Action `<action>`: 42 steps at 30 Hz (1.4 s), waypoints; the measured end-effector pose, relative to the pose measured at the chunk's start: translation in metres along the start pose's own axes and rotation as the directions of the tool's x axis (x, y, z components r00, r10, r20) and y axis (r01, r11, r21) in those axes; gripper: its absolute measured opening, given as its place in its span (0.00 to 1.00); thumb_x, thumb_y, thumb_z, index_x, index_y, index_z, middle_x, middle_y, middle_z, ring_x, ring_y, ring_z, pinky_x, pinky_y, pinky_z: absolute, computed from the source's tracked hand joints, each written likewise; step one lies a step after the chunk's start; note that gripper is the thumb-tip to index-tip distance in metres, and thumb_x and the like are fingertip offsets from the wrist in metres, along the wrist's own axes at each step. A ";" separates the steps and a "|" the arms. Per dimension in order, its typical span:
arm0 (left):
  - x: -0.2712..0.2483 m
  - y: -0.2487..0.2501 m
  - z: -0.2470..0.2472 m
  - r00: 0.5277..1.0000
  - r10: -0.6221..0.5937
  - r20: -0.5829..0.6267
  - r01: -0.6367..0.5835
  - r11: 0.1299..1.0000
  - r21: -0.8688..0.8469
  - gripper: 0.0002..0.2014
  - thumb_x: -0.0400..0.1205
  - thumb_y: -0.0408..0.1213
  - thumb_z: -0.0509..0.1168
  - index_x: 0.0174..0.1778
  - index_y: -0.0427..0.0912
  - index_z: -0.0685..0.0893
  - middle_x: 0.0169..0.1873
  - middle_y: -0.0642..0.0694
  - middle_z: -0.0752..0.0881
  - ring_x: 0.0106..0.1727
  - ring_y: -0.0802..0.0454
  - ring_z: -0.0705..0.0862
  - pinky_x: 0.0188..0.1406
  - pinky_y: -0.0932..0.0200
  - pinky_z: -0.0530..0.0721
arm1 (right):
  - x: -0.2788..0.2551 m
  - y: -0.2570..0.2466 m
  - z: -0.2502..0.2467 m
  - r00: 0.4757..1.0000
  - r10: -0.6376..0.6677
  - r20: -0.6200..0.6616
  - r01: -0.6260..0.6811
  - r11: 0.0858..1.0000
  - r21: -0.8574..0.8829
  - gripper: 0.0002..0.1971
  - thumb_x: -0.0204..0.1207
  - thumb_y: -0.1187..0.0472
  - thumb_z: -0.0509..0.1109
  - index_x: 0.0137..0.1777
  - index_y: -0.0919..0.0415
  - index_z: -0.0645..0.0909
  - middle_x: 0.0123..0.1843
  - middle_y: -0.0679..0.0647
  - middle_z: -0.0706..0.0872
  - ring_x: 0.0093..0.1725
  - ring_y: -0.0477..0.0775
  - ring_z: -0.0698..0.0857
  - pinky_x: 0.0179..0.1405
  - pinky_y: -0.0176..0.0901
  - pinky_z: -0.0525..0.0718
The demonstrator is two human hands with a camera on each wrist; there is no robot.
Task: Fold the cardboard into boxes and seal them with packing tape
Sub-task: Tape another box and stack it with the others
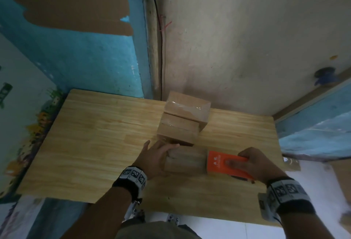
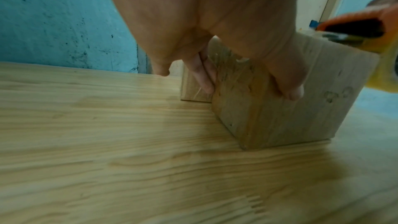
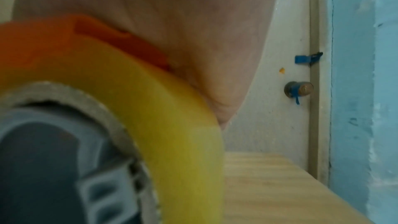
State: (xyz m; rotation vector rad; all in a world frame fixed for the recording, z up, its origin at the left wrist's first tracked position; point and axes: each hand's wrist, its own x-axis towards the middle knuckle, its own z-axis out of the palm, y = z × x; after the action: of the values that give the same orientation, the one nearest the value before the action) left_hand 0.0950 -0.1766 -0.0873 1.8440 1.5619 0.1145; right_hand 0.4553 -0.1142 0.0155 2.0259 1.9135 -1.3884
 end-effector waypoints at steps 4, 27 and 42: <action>-0.001 0.000 0.000 1.000 0.012 0.007 -0.012 1.000 -0.021 0.54 0.67 0.59 0.83 0.72 0.92 0.46 0.78 0.58 0.69 0.83 0.53 0.66 0.90 0.36 0.39 | 0.006 0.014 0.016 0.995 0.053 0.088 -0.059 0.996 0.060 0.23 0.75 0.37 0.81 0.46 0.60 0.94 0.38 0.54 0.96 0.37 0.58 0.96 0.34 0.45 0.89; 0.002 0.000 0.000 1.000 0.009 0.003 -0.009 0.999 -0.046 0.53 0.67 0.58 0.83 0.79 0.82 0.55 0.75 0.65 0.68 0.84 0.57 0.63 0.90 0.37 0.38 | 0.018 0.052 -0.011 0.975 0.168 0.144 -0.156 0.984 -0.088 0.51 0.41 0.15 0.81 0.55 0.55 0.89 0.44 0.53 0.96 0.38 0.51 0.97 0.43 0.57 0.97; 0.004 -0.001 0.009 0.999 0.033 0.019 -0.027 0.969 -0.246 0.54 0.68 0.42 0.86 0.83 0.75 0.61 0.74 0.64 0.64 0.78 0.55 0.69 0.78 0.47 0.79 | 0.038 -0.028 0.017 0.986 0.167 0.018 -0.121 0.779 -0.615 0.39 0.62 0.13 0.70 0.55 0.48 0.80 0.49 0.44 0.88 0.52 0.50 0.88 0.77 0.61 0.78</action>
State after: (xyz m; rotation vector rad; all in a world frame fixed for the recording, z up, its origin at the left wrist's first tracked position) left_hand 0.1000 -0.1771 -0.0959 1.6683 1.4340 0.2871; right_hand 0.4170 -0.0872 -0.0024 1.7159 1.8052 -0.6536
